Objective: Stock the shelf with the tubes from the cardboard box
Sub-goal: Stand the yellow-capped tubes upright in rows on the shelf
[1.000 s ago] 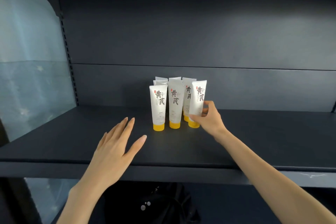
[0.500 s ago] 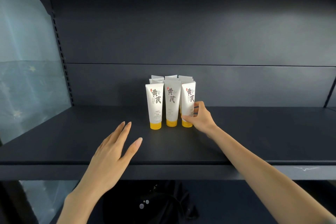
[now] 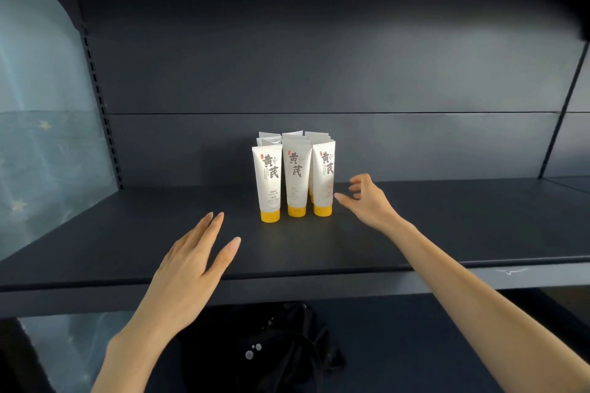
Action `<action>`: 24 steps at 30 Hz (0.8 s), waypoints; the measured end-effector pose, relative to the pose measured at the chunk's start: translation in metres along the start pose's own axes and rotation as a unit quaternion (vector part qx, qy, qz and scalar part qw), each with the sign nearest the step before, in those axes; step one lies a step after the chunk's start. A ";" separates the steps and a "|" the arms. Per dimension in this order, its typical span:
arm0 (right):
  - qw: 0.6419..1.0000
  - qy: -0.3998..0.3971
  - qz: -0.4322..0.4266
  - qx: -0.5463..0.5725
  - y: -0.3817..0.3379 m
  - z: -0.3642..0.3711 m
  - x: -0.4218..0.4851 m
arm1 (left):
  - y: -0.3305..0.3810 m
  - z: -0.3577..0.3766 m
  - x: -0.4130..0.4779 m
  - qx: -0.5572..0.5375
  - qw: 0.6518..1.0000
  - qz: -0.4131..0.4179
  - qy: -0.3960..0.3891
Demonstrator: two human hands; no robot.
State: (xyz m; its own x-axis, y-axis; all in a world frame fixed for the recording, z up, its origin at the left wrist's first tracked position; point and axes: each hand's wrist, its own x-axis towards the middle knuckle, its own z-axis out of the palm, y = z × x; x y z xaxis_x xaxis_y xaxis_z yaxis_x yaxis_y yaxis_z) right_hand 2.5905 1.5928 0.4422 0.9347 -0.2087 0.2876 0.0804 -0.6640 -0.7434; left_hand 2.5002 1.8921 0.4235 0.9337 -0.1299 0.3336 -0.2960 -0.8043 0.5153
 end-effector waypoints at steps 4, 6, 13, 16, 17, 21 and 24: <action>0.985 0.024 -0.042 -0.167 0.003 -0.030 -0.037 | -0.003 -0.003 0.001 -0.005 1.000 0.012 0.000; 0.971 0.040 -0.053 -0.230 0.006 -0.044 -0.059 | -0.004 -0.002 0.002 0.005 1.000 0.020 0.000; 0.950 0.042 -0.005 -0.309 0.035 -0.083 -0.130 | 0.005 0.018 -0.001 0.044 0.997 0.063 -0.021; 0.944 0.049 0.018 -0.325 0.050 -0.099 -0.148 | 0.014 0.026 -0.001 0.071 0.994 0.074 -0.023; 0.943 0.056 0.021 -0.328 0.056 -0.104 -0.154 | 0.017 0.027 -0.002 0.077 0.994 0.075 -0.024; 0.937 0.073 0.043 -0.337 0.079 -0.127 -0.177 | 0.032 0.035 -0.004 0.097 0.991 0.084 -0.032; 0.936 0.072 0.070 -0.338 0.101 -0.146 -0.197 | 0.055 0.047 -0.008 0.063 0.993 0.099 -0.025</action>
State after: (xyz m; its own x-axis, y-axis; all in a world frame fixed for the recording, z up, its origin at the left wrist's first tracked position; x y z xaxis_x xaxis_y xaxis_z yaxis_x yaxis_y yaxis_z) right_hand 2.3636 1.4619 0.3988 0.8598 -0.3894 0.3304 -0.3218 -0.9155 -0.2417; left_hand 2.4864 1.8221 0.4122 0.8697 -0.3193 0.3764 -0.4501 -0.8260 0.3394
